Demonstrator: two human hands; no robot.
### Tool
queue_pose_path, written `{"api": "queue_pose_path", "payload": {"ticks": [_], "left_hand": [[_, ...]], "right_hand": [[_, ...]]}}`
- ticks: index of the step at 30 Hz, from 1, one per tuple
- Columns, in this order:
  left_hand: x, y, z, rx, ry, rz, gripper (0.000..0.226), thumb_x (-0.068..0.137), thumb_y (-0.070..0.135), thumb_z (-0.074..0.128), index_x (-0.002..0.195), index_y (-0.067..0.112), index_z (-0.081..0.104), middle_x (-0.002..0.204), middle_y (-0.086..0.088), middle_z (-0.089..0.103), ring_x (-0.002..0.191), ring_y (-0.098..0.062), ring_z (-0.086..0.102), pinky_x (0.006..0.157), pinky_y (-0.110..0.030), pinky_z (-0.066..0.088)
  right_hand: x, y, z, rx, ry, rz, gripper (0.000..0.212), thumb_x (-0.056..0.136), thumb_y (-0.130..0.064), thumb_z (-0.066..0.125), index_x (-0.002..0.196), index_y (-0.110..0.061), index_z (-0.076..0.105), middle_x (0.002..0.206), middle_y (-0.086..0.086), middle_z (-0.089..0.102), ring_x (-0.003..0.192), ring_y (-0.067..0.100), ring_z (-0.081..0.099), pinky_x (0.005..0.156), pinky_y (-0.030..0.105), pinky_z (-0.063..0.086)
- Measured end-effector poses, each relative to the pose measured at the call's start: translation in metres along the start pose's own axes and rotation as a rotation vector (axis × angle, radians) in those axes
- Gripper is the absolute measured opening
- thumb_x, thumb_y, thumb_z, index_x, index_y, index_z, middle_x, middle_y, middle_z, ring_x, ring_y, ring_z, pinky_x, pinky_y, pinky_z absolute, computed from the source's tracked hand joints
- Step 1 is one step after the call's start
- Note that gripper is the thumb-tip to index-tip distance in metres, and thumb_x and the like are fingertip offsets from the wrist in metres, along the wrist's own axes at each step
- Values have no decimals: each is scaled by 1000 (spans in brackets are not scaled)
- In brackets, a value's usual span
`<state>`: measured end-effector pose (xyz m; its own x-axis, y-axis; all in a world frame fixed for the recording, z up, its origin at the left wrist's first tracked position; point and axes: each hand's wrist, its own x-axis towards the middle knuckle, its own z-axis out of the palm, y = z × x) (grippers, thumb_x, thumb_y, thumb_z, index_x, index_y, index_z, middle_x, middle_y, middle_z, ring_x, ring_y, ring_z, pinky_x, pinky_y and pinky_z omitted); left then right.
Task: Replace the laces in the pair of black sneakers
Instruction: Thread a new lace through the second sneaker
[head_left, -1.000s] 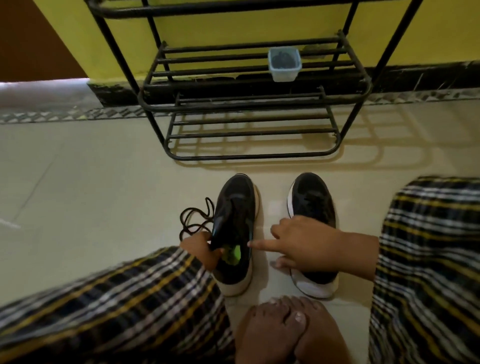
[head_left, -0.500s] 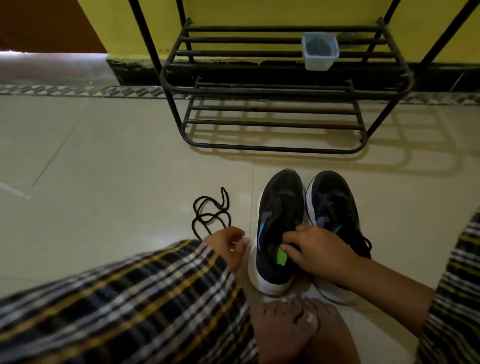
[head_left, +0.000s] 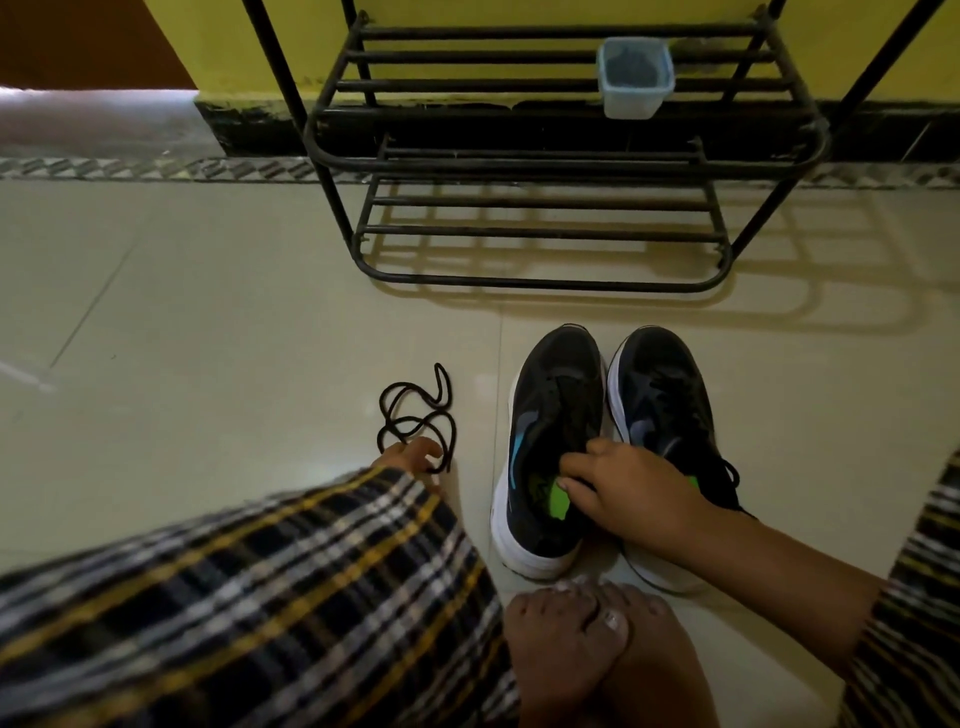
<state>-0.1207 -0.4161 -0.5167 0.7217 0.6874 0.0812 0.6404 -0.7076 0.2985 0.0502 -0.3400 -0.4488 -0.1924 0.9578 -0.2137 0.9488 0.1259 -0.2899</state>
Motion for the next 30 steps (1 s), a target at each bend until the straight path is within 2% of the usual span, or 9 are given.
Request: {"api": "queue_pose_path", "payload": {"ticks": [1, 4, 10, 14, 16, 19, 21, 24, 30], "left_hand": [[-1, 0, 13, -39, -119, 7, 53, 102, 31, 20, 85, 29, 70, 75, 4, 68, 63, -15, 65, 52, -21, 48], [2, 0, 16, -54, -146, 17, 34, 101, 30, 25, 101, 26, 58, 87, 0, 69, 69, -18, 65, 55, -23, 50], [9, -3, 8, -106, -301, 63, 24, 99, 30, 30, 102, 27, 53, 82, 0, 66, 65, -19, 63, 53, -24, 47], [26, -14, -35, -202, -151, -55, 19, 94, 25, 45, 97, 22, 63, 86, -4, 56, 69, -21, 63, 55, -20, 44], [67, -47, -96, -143, -70, -291, 15, 97, 14, 43, 98, 12, 58, 89, -4, 49, 87, -20, 56, 62, -19, 38], [79, -106, -92, -105, -46, -474, 28, 98, 19, 46, 124, 12, 53, 107, -4, 63, 108, -23, 53, 84, -25, 40], [83, -120, -78, -7, -191, -425, 37, 97, 23, 46, 134, 22, 47, 112, -2, 65, 106, -21, 53, 87, -31, 43], [88, -122, -59, 83, -251, -321, 43, 97, 23, 43, 140, 27, 41, 116, -2, 64, 106, -23, 53, 85, -33, 45], [102, -119, -57, 259, -291, -261, 31, 99, 30, 39, 121, 17, 56, 114, -4, 60, 107, -22, 51, 86, -32, 40]], "right_hand": [[0, 0, 0, 0, -1, 1, 28, 98, -38, 38, 111, -22, 57, 100, 4, 53, 90, 23, 56, 63, 26, 32], [0, 0, 0, 0, 0, -3, 29, 99, -38, 37, 112, -22, 57, 101, 4, 53, 90, 23, 56, 63, 26, 33], [0, -2, -1, -6, 13, -11, 29, 99, -38, 37, 112, -21, 57, 102, 5, 54, 91, 24, 56, 63, 27, 35], [0, -2, -1, -9, 16, -12, 29, 98, -38, 36, 112, -21, 56, 102, 5, 53, 91, 24, 56, 63, 27, 35], [0, -2, -1, -11, 17, -10, 29, 98, -39, 36, 112, -22, 56, 104, 4, 54, 92, 23, 56, 63, 25, 34], [0, -3, -1, -23, 16, -14, 30, 99, -39, 35, 114, -23, 55, 105, 3, 53, 93, 23, 56, 63, 24, 33], [0, -2, -1, -33, 21, -17, 30, 99, -39, 35, 114, -23, 55, 106, 3, 53, 93, 23, 57, 63, 24, 33], [-1, -3, -1, -19, 29, -18, 29, 98, -37, 38, 112, -21, 57, 104, 6, 54, 91, 27, 58, 62, 26, 32], [-1, -4, -3, -7, 26, -13, 28, 99, -36, 39, 111, -20, 57, 103, 7, 53, 90, 28, 57, 62, 28, 31]]}}
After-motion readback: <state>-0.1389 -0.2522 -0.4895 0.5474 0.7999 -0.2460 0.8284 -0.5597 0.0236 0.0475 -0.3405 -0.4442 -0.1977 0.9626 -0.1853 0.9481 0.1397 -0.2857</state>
